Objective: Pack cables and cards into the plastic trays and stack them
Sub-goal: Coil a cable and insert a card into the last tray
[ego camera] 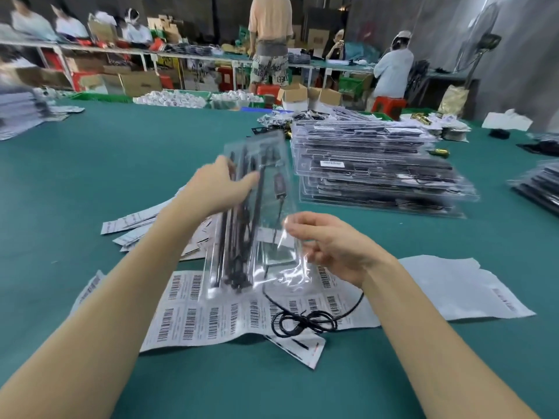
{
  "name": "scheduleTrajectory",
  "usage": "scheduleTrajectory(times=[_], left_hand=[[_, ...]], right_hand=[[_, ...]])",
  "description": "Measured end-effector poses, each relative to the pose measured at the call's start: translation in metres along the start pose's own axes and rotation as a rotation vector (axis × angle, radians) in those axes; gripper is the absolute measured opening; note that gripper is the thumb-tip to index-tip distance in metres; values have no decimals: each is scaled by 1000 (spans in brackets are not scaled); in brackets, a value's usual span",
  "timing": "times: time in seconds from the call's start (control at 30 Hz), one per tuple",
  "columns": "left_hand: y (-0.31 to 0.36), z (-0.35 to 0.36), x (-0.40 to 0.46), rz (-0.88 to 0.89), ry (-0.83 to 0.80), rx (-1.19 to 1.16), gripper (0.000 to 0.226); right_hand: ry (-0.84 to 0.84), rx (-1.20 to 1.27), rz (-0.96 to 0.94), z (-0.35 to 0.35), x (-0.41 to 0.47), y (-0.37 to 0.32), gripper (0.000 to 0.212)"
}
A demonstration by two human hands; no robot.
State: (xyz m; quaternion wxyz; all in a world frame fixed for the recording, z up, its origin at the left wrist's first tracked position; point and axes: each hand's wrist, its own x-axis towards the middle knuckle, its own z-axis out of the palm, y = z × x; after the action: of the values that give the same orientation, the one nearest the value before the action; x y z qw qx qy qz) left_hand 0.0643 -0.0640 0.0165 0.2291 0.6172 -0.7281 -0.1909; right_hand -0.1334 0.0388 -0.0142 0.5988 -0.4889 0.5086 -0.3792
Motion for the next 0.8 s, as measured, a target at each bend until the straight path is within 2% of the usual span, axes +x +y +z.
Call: scheduleTrajectory(times=[0.1,0.17,0.23,0.3,0.4,0.47,0.57,0.67,0.73,0.8], left_hand=[[7,-15,-2,72,103,-272,81],[7,-21,-5,22,-59,-260,88],[7,-20,-8,19,-308,-324,72],[5,-13,-10,32,-415,-433,55],[-2,2,-9,-11,-510,-559,40],[-8,9,-9,-66,-547,-652,30],[-22,20,-10,-107,-486,-632,33],[-26,31,-14,-27,-307,-411,38],[-26,36,-17,136,-110,-151,43],[-27,36,-23,383,122,-10,39]], right_hand=[[59,150,-101,-9,-11,6,33],[128,259,-114,-10,-15,11,33],[195,309,-97,-11,-21,18,24],[237,311,-72,-12,-28,26,22],[301,201,-39,-11,-38,27,31],[301,-90,10,-9,-46,24,42],[236,-597,50,2,-59,24,44],[241,-1089,-167,24,-57,31,60],[245,-1304,-281,39,-50,33,55],[282,-1342,-368,43,-45,34,35]])
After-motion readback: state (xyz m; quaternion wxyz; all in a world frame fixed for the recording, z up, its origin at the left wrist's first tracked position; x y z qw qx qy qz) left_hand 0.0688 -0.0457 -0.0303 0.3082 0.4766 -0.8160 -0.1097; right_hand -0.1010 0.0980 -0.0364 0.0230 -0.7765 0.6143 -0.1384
